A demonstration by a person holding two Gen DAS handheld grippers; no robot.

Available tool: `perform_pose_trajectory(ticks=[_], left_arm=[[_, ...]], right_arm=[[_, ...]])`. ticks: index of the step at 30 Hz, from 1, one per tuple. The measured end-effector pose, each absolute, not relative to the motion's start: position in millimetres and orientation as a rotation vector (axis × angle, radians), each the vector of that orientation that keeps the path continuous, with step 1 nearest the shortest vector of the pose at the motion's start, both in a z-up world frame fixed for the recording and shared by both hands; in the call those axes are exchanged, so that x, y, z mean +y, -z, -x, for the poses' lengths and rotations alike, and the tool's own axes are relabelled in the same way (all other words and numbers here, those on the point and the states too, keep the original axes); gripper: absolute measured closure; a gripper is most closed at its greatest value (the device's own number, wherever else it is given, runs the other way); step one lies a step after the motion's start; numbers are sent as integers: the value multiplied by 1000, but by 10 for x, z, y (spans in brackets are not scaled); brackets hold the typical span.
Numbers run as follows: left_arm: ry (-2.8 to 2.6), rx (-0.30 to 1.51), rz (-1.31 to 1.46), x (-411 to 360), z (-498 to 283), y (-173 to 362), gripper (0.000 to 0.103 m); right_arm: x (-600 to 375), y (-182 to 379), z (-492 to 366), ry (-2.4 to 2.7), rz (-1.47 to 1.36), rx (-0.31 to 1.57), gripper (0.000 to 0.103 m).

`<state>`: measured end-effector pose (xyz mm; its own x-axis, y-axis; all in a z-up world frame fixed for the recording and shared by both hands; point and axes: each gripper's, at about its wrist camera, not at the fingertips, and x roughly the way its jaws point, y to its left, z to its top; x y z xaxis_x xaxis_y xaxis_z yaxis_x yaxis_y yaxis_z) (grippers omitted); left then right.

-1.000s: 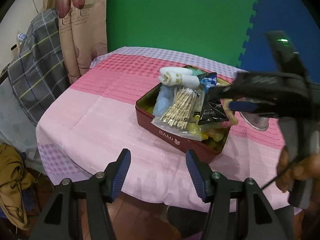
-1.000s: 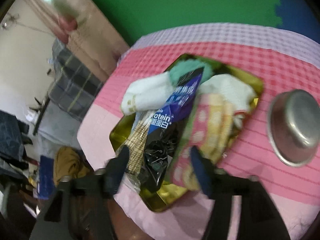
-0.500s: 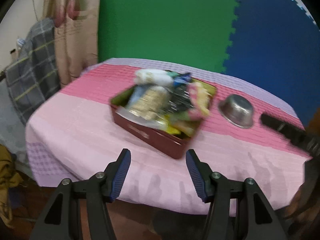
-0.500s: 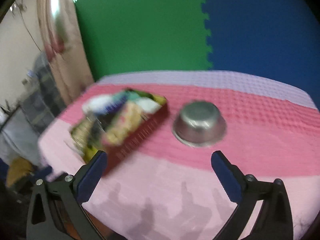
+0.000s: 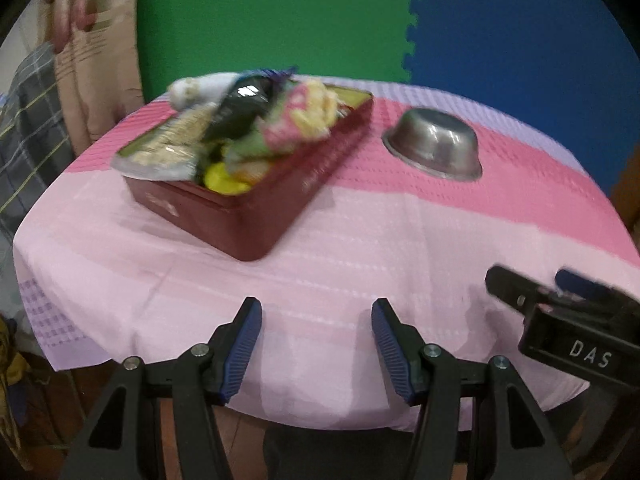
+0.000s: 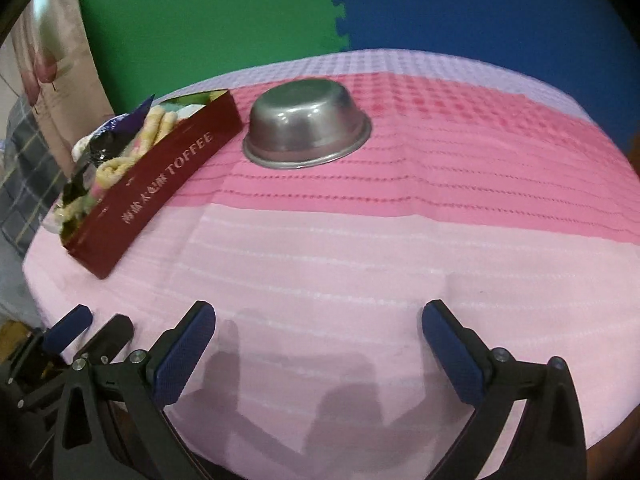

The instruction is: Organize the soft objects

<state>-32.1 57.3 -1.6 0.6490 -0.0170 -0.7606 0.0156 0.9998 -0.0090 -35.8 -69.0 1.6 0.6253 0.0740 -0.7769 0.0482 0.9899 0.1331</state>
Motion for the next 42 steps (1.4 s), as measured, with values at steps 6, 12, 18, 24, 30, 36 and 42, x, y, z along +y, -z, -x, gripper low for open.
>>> perform_pose_trajectory(ticks=[6, 12, 18, 24, 30, 36, 42], left_arm=[[8, 852, -35, 493, 312, 47, 39], [-9, 852, -4, 555, 310, 66, 30], [-13, 848, 1, 568, 328, 68, 28], [-15, 849, 4, 565, 322, 65, 27], [-15, 850, 8, 575, 326, 64, 26], [-14, 850, 8, 578, 326, 65, 26], [-14, 850, 8, 577, 324, 66, 26]], right_arm=[[-616, 46, 367, 71, -66, 882, 0], [-599, 49, 375, 113, -65, 873, 0], [-587, 61, 396, 119, -74, 849, 0], [-590, 70, 424, 125, -75, 816, 0], [-588, 75, 438, 126, -69, 807, 0], [-587, 73, 439, 126, -68, 806, 0], [-584, 78, 450, 126, -64, 801, 0]])
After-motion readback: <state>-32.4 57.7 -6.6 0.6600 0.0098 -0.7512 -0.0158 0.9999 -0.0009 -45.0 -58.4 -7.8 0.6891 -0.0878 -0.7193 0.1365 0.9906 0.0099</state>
